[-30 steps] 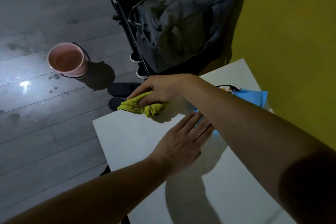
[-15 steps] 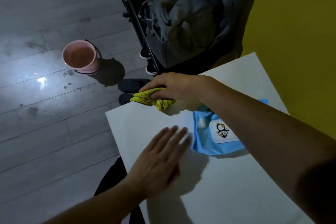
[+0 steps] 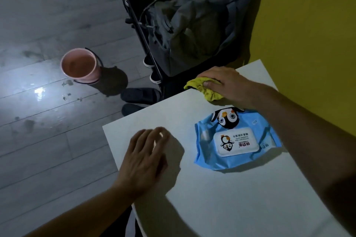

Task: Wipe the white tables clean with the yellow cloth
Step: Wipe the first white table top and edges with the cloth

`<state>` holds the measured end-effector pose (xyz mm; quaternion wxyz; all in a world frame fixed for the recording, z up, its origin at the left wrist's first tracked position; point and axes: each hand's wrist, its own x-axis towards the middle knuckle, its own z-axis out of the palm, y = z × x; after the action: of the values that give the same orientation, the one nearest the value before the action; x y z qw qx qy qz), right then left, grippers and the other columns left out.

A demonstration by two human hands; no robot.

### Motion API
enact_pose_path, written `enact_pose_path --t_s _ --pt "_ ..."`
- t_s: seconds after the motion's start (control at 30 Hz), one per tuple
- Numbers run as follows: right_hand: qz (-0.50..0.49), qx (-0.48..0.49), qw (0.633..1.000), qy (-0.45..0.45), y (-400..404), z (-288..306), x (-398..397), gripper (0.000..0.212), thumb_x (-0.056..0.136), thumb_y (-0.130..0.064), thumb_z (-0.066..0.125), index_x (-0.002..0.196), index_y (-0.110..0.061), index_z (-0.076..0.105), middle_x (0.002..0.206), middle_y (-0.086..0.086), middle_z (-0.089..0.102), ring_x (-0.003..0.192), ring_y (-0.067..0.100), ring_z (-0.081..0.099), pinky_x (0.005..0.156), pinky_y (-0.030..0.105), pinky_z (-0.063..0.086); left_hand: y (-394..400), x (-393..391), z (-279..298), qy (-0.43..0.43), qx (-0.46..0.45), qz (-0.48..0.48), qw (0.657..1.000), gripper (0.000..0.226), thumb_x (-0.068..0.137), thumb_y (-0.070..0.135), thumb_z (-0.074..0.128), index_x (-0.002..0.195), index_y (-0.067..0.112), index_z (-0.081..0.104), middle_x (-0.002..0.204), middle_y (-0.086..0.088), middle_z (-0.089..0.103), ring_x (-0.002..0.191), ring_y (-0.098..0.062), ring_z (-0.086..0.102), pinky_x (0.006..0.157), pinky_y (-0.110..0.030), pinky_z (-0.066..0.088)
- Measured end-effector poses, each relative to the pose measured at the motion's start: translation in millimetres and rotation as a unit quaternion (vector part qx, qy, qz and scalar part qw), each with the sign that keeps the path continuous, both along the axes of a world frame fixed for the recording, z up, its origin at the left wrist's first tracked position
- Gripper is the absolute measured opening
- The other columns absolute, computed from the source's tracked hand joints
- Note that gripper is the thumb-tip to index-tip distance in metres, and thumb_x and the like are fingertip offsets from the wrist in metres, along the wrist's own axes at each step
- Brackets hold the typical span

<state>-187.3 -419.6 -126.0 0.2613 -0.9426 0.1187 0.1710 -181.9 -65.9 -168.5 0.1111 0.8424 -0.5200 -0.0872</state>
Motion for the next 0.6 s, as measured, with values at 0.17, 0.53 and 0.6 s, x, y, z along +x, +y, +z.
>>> enact_pose_path --t_s 0.17,0.53,0.6 --pt "0.075 -0.018 0.997 -0.015 48.7 -10.5 12.6 0.039 0.103 -0.044 0.044 0.141 -0.038 0.049 0.140 -0.004 0.052 0.127 0.022 0.045 0.108 0.046 0.030 -56.2 31.2 7.9 0.028 -0.007 0.055 0.998 0.067 0.086 0.014 0.080 0.145 0.000 0.053 0.148 -0.025 0.054 0.138 -0.044 0.051 0.115 -0.054 0.031" --pt "-0.103 -0.127 0.986 -0.043 -90.2 -4.6 -39.9 0.034 0.105 -0.027 0.046 0.130 -0.006 0.058 0.128 0.017 0.059 0.120 0.035 0.051 0.103 0.039 0.032 -55.4 33.0 -4.3 0.004 -0.009 0.026 1.000 0.060 0.099 0.033 0.036 0.150 0.002 0.048 0.154 -0.020 0.049 0.145 -0.037 0.034 0.116 -0.056 0.038" --pt "-0.134 -0.139 0.980 -0.051 -79.9 -7.5 -33.1 0.034 0.105 -0.028 0.045 0.128 -0.006 0.058 0.125 0.017 0.059 0.118 0.034 0.050 0.103 0.039 0.032 -55.2 32.7 -5.2 -0.001 -0.012 0.029 1.000 0.060 0.105 0.040 0.031 0.149 0.003 0.048 0.153 -0.020 0.050 0.143 -0.037 0.033 0.116 -0.054 0.036"
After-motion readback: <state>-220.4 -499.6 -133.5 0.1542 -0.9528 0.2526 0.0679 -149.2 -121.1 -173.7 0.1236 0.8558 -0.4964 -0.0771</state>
